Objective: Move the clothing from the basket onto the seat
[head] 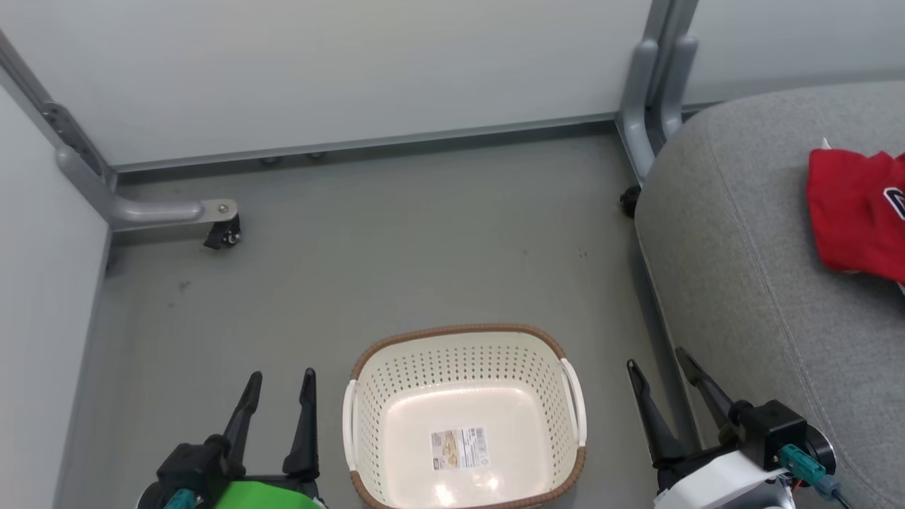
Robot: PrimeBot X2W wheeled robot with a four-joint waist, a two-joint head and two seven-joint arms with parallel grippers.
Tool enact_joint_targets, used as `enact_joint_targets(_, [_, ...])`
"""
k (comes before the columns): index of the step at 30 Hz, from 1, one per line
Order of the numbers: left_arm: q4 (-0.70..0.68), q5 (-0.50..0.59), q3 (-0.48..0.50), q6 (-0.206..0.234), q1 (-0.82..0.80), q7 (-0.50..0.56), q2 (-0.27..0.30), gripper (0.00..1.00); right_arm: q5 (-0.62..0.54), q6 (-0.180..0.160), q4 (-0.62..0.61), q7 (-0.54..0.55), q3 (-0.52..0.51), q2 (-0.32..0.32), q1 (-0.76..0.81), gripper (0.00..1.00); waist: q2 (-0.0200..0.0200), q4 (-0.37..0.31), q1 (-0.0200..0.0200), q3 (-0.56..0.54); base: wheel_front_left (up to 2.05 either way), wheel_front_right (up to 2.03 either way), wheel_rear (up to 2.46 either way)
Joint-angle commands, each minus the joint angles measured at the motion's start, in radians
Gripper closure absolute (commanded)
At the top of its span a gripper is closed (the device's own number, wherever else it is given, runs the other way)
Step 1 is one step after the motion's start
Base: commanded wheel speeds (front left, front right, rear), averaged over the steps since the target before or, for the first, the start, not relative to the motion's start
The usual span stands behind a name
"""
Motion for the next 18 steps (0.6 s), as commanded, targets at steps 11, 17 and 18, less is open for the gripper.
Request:
enact_joint_targets(11, [-0.147,0.089,0.080,-0.028,0.133,-0.001,-0.005,0.00,-0.071,-0.001,-0.086,-0.001,-0.066,0.017,0.086,0.00,0.0111,0.065,0.0001,-0.158,0.00,0.00,0.00])
enact_joint_targets(17, [-0.166,0.098,0.073,-0.031,0.160,-0.001,-0.005,0.00,-0.072,-0.001,-0.115,0.000,-0.118,0.027,0.134,0.00,0.0111,0.058,0.0001,-0.175,0.00,0.00,0.00])
enact_joint_targets(18, [-0.167,0.100,0.072,-0.030,0.163,-0.001,-0.005,0.00,-0.070,-0.001,-0.117,0.000,-0.121,0.027,0.140,0.00,0.0111,0.056,0.0001,-0.177,0.00,0.00,0.00])
